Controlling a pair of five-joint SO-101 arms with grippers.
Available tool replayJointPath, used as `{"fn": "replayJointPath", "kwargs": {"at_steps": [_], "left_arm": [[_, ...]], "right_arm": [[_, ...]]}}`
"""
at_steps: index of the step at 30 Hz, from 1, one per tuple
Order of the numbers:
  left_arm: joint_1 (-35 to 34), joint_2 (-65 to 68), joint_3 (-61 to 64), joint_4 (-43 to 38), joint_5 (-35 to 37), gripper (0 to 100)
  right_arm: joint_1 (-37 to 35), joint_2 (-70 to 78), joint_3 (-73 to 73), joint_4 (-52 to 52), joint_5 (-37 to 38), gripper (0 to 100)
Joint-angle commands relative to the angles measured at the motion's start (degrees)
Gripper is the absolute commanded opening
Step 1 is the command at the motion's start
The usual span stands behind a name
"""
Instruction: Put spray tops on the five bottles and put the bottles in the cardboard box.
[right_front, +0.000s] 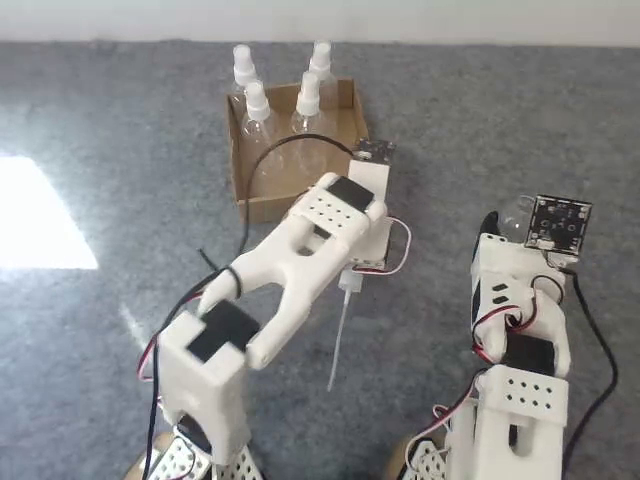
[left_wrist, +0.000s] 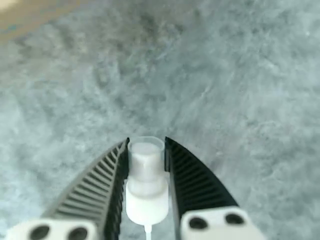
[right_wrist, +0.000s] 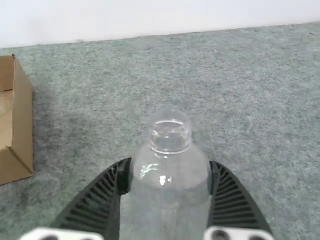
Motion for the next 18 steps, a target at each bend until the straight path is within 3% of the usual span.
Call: {"fn": "replayJointPath", "kwargs": {"at_steps": [1, 11, 18], "left_arm": [[-1.23, -13.45, 6.29, -3.87, -1.76, 1], [-1.76, -32.88, 19.38, -8.26, -2.64, 1], [-8.35, -41.49, 22.02, -8.26, -5.19, 1]], "right_arm": [[-0.84, -1.89, -4.22, 0.57, -0.09, 11.4], [-0.92, -1.89, -4.13, 0.66, -0.35, 11.4], [-3.82, -2.42, -4.57, 3.38, -0.09, 11.4]]}}
